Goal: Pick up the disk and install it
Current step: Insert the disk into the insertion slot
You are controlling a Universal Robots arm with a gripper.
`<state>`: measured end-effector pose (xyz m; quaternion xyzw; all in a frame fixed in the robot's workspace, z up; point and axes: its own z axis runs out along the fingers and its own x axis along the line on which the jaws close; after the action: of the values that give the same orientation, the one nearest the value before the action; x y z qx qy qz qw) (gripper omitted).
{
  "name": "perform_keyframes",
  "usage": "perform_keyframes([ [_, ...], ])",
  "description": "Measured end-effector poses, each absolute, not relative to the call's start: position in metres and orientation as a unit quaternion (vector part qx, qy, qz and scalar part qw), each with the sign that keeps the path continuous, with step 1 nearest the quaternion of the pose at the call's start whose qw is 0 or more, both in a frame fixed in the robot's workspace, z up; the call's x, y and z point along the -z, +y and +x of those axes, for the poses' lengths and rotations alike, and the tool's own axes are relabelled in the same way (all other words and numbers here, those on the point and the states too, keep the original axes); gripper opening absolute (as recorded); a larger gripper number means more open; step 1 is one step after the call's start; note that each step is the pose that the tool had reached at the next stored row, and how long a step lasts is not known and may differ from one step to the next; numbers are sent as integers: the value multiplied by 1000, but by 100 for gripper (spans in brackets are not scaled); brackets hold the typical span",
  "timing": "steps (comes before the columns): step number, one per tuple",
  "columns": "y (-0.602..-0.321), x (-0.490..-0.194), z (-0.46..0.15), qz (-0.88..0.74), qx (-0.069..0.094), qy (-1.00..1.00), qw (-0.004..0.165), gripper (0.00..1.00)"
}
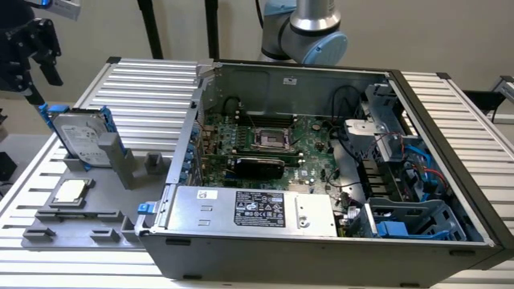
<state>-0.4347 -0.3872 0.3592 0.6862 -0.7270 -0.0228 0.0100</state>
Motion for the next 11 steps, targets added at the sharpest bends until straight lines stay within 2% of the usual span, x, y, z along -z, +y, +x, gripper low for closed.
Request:
perform_keyframes([
  [1, -387, -357, -434, 686, 23, -727, 10, 60],
  [11, -387, -339, -432, 686, 23, -727, 10, 60],
])
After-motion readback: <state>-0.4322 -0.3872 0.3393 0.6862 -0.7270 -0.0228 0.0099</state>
